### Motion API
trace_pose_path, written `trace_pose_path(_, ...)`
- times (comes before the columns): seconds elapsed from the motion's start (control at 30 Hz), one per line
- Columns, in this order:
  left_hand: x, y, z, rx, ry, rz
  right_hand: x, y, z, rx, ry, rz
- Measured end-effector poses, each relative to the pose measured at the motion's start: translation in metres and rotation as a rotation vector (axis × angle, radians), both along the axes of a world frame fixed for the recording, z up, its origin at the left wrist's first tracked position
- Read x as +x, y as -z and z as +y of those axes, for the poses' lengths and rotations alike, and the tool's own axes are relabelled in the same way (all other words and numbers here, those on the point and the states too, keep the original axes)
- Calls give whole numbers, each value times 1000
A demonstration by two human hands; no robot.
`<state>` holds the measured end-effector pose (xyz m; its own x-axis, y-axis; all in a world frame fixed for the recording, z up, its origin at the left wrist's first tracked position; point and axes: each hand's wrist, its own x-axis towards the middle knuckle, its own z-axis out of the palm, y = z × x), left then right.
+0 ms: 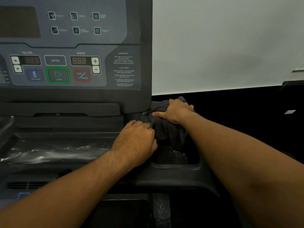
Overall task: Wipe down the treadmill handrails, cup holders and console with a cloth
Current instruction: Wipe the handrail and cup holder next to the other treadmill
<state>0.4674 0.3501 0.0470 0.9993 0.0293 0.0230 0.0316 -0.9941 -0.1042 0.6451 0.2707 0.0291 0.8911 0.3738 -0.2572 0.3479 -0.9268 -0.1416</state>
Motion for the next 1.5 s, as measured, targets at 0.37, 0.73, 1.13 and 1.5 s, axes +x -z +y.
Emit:
trace_pose_path(0.37,-2,-6,-7,18,17,43,-8,4,-64,76,-300,-58)
trace_pose_path(0.73,-20,13,-33,16,315,172,-83,16,-147,81,-213,-111)
trace_pose_path(1.13,-8,13,-31,-94,229,189,-10,6,-49,145,48,-33)
trace_pose_path(1.5,-8,16,-26,-97,224,144,-13,7,29,42,-50,-29)
